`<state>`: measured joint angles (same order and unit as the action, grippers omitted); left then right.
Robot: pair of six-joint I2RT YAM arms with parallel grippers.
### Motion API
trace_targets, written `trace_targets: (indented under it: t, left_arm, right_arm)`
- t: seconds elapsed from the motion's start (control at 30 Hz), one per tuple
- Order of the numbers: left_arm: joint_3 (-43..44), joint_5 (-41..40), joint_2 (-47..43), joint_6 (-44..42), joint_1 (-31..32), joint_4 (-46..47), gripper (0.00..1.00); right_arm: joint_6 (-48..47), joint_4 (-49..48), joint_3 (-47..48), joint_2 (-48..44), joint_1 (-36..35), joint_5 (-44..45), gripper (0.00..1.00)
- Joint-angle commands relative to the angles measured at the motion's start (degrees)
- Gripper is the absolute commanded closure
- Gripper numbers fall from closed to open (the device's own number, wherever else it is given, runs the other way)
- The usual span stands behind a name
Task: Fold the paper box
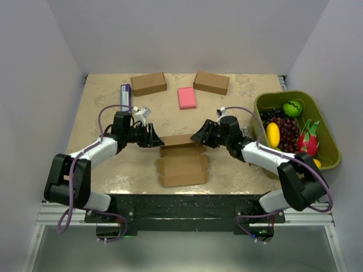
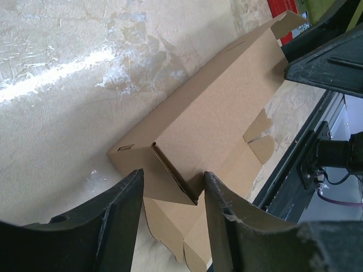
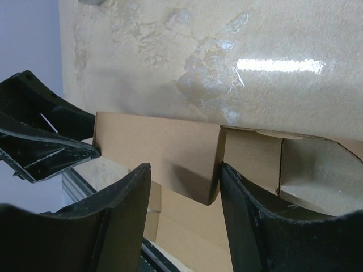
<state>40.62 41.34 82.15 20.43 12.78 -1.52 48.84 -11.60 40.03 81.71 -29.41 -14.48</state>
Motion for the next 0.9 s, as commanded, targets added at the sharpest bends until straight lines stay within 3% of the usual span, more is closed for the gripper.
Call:
trace_targets:
  t: [0.0,0.5,0.77,0.8,0.87]
  left_arm:
    - [-0.3,-0.6,0.7,-0.4,0.7,-0.3,0.50]
    - [-0.3,-0.3,0.4,-0.4,0.7,-0.3,0.50]
    - [-0.2,-0.1,0.5,-0.3,0.7,-0.3,0.51]
    - [-0.3,0.2,0.6,-0.2,0.8,0.0,0.50]
    - [-0.3,0.4,0.5,-0.1,0.8,0.0,0.51]
  right_arm:
    - [3.8,-5.9,-1.5,1.5,0.1,-4.0,0.46]
    - [21.3,-30.5,-11.9,4.4,0.3,-4.8,0.60]
    - [25.6,-34.1,-14.8,2.6,0.4,-1.6,0.78]
    - [26.9,-33.8,-15.8,1.4,0.3,0.3,0.90]
    - [27.7,-33.8,-15.9,1.4,0.4,0.8,0.98]
